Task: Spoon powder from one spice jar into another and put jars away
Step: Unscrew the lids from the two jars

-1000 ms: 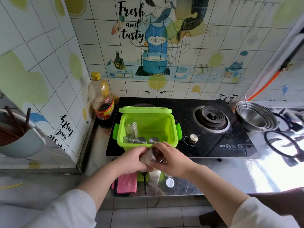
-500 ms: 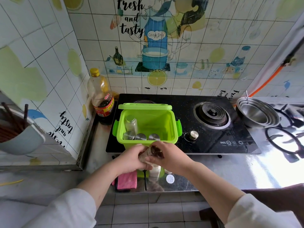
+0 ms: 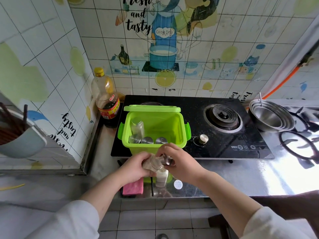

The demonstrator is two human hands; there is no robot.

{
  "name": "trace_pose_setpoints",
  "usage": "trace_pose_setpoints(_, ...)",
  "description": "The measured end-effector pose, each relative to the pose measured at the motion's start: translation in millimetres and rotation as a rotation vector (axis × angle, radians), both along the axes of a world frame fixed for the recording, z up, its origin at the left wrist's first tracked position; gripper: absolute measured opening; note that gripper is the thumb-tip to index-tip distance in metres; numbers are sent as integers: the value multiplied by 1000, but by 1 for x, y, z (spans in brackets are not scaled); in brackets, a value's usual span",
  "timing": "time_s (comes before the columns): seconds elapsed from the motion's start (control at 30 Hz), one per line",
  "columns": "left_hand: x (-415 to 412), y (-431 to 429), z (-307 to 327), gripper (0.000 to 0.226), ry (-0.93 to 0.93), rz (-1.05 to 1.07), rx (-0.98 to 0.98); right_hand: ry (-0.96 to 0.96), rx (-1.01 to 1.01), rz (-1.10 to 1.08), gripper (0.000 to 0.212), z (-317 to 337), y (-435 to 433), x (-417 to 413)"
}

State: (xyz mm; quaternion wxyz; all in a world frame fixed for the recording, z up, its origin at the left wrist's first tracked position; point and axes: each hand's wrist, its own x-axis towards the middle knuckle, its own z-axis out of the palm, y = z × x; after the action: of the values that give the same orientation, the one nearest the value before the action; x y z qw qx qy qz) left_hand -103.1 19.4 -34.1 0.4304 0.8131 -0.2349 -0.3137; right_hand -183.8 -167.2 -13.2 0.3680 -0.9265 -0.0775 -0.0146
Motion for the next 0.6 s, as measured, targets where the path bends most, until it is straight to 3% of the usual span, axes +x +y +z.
trace_pose_setpoints(0.23, -5, -4, -1, 66, -9, 64, -29, 120, 159, -132, 52, -12, -8, -6)
trace_pose_setpoints(0.43, -7, -6, -10, 64, 51, 144, -87, 190, 456, -312, 47, -28, -17, -18)
trace_pose_setpoints(0.6, -16, -7, -24, 61, 165, 239, -194, 239, 436, -501, 47, -59, -43, -40)
